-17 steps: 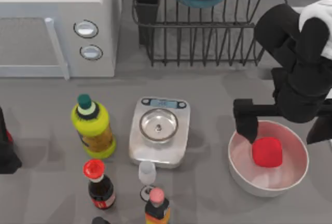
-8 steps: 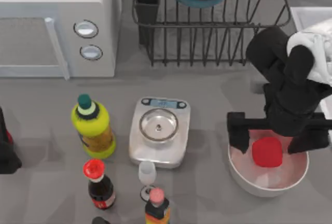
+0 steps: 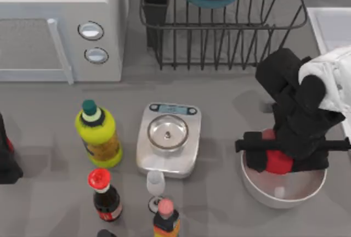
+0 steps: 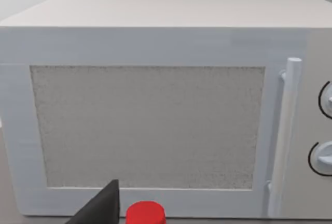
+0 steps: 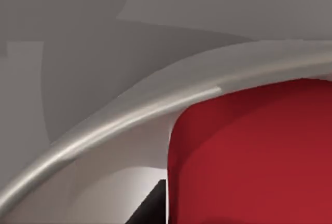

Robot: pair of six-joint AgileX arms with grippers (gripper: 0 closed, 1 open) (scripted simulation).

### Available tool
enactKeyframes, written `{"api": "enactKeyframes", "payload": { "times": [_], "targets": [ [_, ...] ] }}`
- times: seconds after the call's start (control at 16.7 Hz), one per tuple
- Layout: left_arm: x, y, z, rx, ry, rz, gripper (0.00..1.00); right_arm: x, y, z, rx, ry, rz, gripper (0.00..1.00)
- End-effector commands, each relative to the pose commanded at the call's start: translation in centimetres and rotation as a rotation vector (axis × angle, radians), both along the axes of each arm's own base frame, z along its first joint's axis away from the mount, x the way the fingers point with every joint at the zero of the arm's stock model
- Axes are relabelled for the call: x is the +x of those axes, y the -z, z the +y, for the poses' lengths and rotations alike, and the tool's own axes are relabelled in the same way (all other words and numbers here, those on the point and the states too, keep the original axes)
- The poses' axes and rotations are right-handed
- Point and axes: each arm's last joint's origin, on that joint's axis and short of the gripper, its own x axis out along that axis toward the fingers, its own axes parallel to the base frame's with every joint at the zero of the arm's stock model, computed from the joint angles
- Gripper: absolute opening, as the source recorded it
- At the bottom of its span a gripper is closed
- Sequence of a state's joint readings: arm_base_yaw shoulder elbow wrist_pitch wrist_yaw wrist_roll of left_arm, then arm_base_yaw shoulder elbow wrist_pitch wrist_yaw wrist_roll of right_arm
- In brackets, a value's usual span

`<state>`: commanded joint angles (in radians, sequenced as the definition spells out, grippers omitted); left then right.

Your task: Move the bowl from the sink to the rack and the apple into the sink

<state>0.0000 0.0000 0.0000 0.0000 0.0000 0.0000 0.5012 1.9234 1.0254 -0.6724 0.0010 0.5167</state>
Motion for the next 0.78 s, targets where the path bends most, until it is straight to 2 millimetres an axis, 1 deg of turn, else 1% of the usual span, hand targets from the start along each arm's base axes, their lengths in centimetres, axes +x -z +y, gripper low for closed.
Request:
{"api": "enactKeyframes", "payload": {
  "times": [0.24, 0.78],
  "targets": [
    [0.00, 0.00, 0.00, 0.000, 0.000, 0.000, 1.00, -0.01, 0.05, 0.00, 0.000, 0.000, 0.000, 1.00],
    [0.00, 0.00, 0.00, 0.000, 0.000, 0.000, 1.00, -0.01, 0.05, 0.00, 0.000, 0.000, 0.000, 0.32]
  ]
}}
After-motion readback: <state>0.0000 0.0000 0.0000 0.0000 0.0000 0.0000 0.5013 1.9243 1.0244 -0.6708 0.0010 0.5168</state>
